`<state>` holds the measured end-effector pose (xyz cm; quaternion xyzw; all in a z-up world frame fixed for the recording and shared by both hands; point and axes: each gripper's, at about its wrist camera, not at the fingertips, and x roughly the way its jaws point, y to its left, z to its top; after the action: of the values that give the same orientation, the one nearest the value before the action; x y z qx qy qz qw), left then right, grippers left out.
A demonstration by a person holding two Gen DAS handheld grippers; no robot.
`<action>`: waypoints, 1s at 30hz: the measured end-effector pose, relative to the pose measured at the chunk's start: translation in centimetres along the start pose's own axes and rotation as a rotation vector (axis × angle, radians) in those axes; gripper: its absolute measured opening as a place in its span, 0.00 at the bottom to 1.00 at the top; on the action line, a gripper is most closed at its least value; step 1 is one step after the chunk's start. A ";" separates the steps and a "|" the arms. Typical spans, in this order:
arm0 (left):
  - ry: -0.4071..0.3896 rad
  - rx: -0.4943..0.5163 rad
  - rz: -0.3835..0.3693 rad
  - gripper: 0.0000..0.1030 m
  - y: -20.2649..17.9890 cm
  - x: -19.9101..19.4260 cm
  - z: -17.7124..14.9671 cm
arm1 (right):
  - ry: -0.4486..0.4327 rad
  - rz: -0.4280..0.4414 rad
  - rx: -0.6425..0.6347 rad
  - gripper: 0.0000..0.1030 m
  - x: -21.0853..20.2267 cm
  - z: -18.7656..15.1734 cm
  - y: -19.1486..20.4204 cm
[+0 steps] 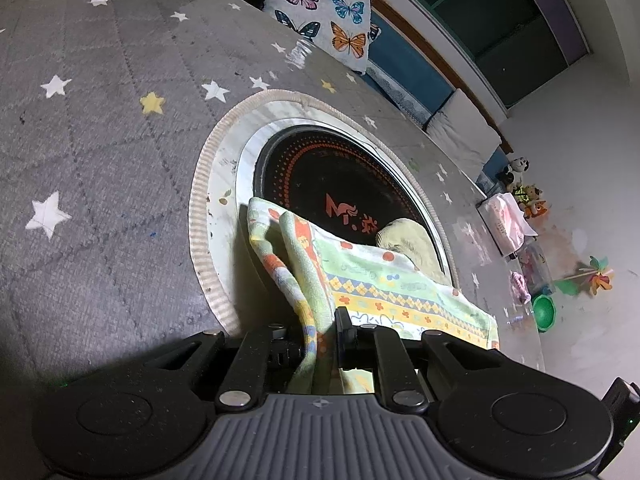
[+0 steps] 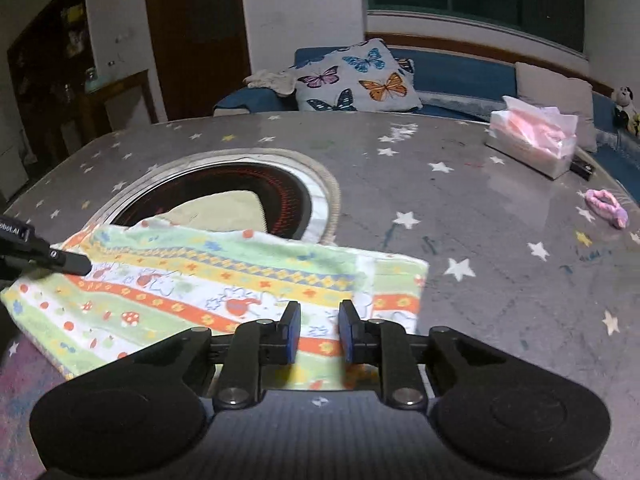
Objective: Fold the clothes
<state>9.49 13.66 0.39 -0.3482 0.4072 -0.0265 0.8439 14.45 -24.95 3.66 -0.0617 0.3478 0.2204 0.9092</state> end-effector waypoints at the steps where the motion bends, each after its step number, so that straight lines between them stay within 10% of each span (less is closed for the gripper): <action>1: 0.000 0.002 0.001 0.14 0.0 0.0 0.0 | -0.005 -0.015 0.001 0.22 0.0 0.0 -0.2; 16: -0.001 0.016 0.012 0.14 -0.2 0.0 0.0 | -0.009 0.013 0.227 0.43 0.2 -0.2 -3.7; 30: -0.010 0.037 0.030 0.14 -0.7 0.0 -0.1 | -0.001 0.032 0.166 0.12 0.2 -0.2 -2.1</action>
<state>9.62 13.11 0.75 -0.3267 0.4075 -0.0195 0.8526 15.40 -26.83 3.31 0.0197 0.3652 0.2052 0.9078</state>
